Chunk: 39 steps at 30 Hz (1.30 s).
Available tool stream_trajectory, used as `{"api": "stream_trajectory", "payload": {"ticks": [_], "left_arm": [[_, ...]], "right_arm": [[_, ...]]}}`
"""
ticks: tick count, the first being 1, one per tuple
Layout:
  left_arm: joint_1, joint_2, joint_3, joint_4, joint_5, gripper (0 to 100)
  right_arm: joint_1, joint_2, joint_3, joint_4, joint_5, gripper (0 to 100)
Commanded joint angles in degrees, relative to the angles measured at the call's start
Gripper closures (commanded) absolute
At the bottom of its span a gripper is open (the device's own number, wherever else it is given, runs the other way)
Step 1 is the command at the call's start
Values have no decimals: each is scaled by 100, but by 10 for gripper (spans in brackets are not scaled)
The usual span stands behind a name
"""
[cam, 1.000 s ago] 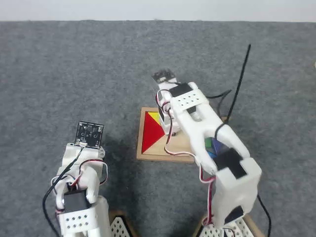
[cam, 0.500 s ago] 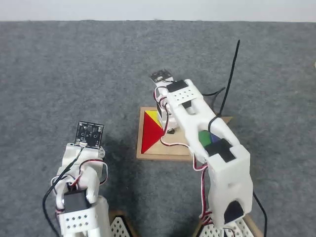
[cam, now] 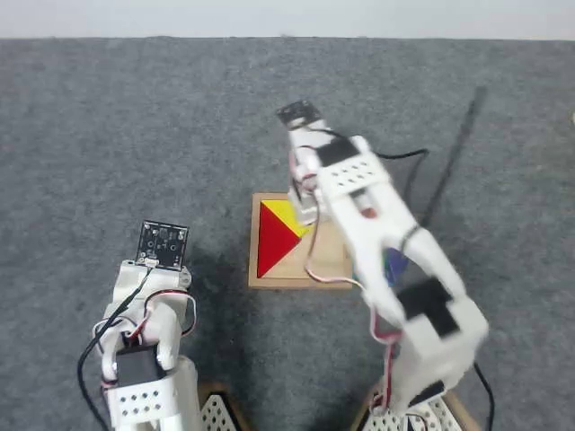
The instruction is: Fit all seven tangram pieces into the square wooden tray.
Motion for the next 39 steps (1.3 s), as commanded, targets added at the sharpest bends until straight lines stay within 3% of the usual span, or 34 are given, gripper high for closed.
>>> {"api": "stream_trajectory", "payload": {"ticks": [1,6,9,16,27,32,39], "left_arm": [[-44,-70,-40,35,-79,988],[-44,-70,-40,35,-79,988],[-35,-70,-40,35,-79,988],[-35,-70,-40,35,-79,988],[-35,-70,-40,35,-79,988],[-35,-70,-40,35,-79,988],[-44,-70,-40,35,-79,988]], "right_arm": [[505,-1349,536,-136,-62,626],[1174,-1815,1301,-338,158,626],[1191,-1508,1371,-453,334,626],[1156,-558,1248,-1385,-70,627],[1587,611,870,-1807,-220,627],[1596,1068,527,-1833,-185,733],[1464,1191,158,-1631,-211,733]]}}
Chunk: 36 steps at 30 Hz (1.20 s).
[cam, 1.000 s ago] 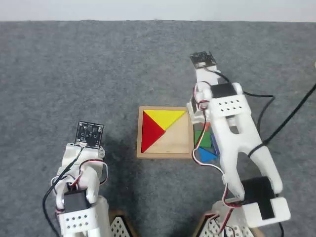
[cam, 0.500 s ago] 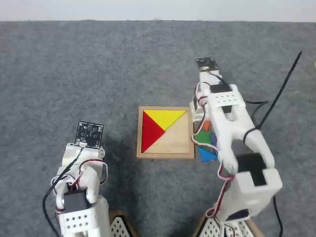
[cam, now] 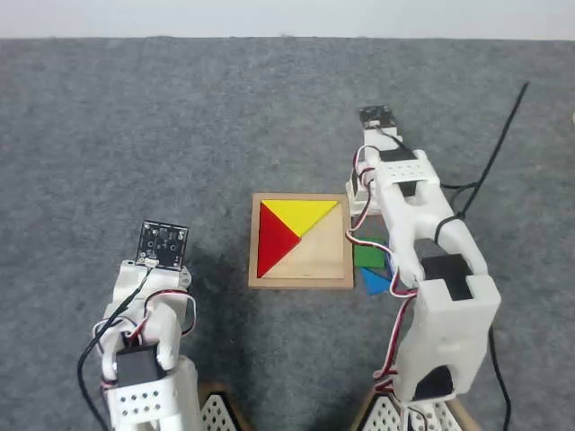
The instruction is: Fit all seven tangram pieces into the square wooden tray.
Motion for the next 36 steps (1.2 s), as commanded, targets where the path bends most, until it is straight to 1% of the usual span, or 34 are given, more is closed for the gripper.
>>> {"api": "stream_trajectory", "payload": {"ticks": [1,9,13,19,25,27,30,36], "left_arm": [[-44,-70,-40,35,-79,988],[-44,-70,-40,35,-79,988],[-44,-70,-40,35,-79,988],[-44,-70,-40,35,-79,988],[-44,-70,-40,35,-79,988],[-44,-70,-40,35,-79,988],[-44,-70,-40,35,-79,988],[-44,-70,-40,35,-79,988]], "right_arm": [[-101,-75,-299,84,-44,736],[-101,268,-334,31,-62,877],[-110,171,-343,-66,-62,949],[92,-92,-334,-31,-88,962],[980,-611,-334,374,-185,963],[1393,-875,-334,505,-167,987],[2044,-1429,-334,848,255,991],[3257,-2404,-229,2018,1433,991]]}}
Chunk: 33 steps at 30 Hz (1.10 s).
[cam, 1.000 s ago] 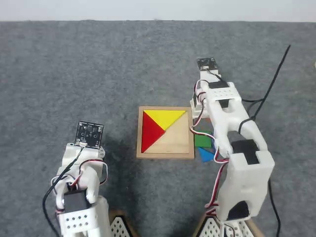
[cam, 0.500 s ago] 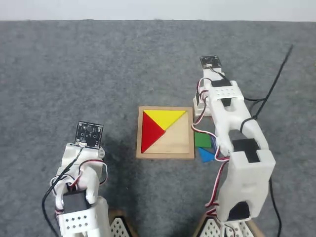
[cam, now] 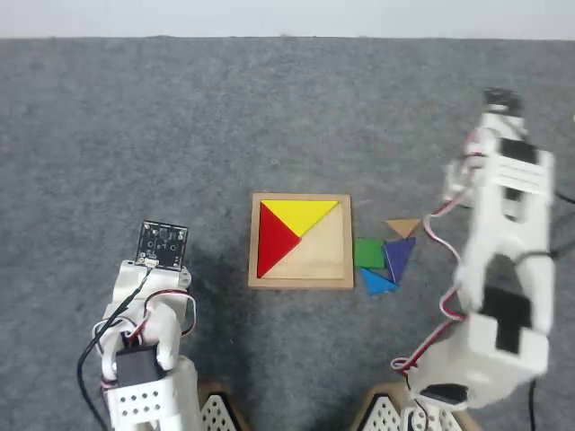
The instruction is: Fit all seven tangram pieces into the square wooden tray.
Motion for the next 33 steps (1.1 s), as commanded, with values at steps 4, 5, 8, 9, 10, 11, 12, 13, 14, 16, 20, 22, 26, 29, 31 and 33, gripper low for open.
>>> {"api": "stream_trajectory", "payload": {"ticks": [4,5,8,9,10,11,12,13,14,16,20,22,26,29,31,33], "left_arm": [[-44,-70,-40,35,-79,988],[-44,-70,-40,35,-79,988],[-44,-70,-40,35,-79,988],[-44,-70,-40,35,-79,988],[-44,-70,-40,35,-79,988],[-44,-70,-40,35,-79,988],[-44,-70,-40,35,-79,988],[-44,-70,-40,35,-79,988],[-44,-70,-40,35,-79,988],[-44,-70,-40,35,-79,988],[-44,-70,-40,35,-79,988],[-44,-70,-40,35,-79,988],[-44,-70,-40,35,-79,988],[-44,-70,-40,35,-79,988],[-44,-70,-40,35,-79,988],[-44,-70,-40,35,-79,988]], "right_arm": [[1182,-769,642,338,1169,991],[1323,-769,862,224,1327,991],[1763,-778,1354,-338,1556,991],[1877,-778,1451,-479,1609,991],[1974,-778,1530,-585,1705,991],[2053,-778,1574,-611,1829,991],[2105,-778,1600,-611,1943,991],[2149,-778,1609,-602,2040,991],[2176,-778,1609,-602,2119,989],[2211,-778,1609,-602,2277,988],[2185,-778,1653,-593,2523,919],[2185,-778,1705,-593,2523,853],[2167,-778,1793,-602,2523,780],[2009,-813,1873,-549,2523,786],[1842,-840,1969,-514,2523,790],[1692,-796,1987,-523,2488,790]]}}
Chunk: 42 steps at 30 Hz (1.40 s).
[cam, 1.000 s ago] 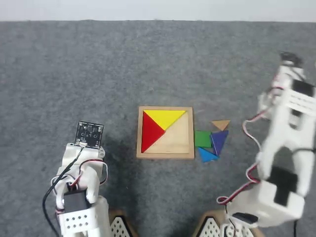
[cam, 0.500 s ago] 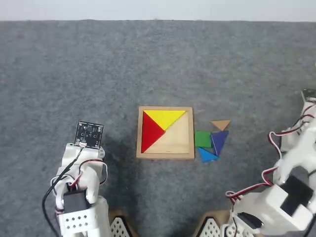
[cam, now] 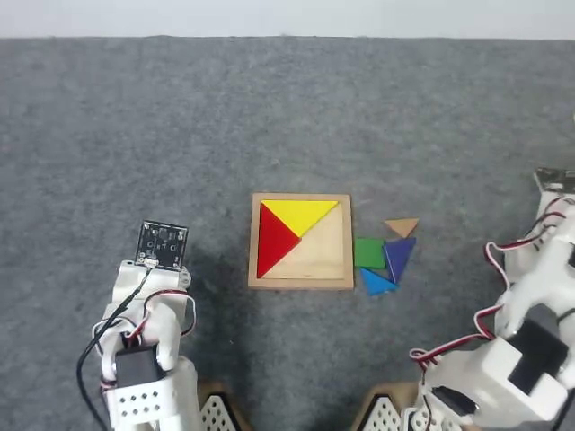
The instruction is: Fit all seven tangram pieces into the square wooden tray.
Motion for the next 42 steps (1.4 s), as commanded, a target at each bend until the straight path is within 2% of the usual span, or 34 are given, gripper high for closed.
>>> {"api": "stream_trajectory", "payload": {"ticks": [1,17,24,31,34,38,42], "left_arm": [[-44,-70,-40,35,-79,988],[-44,-70,-40,35,-79,988],[-44,-70,-40,35,-79,988],[-44,-70,-40,35,-79,988],[-44,-70,-40,35,-79,988],[-44,-70,-40,35,-79,988],[-44,-70,-40,35,-79,988]], "right_arm": [[-277,-321,-26,4,26,790],[-655,-303,132,4,-387,790],[-611,-347,-62,4,-422,790],[-514,-295,-88,-453,-422,790],[-549,-66,-132,-558,-352,790],[-558,418,-123,-611,193,789],[-549,787,-123,-646,431,786]]}}
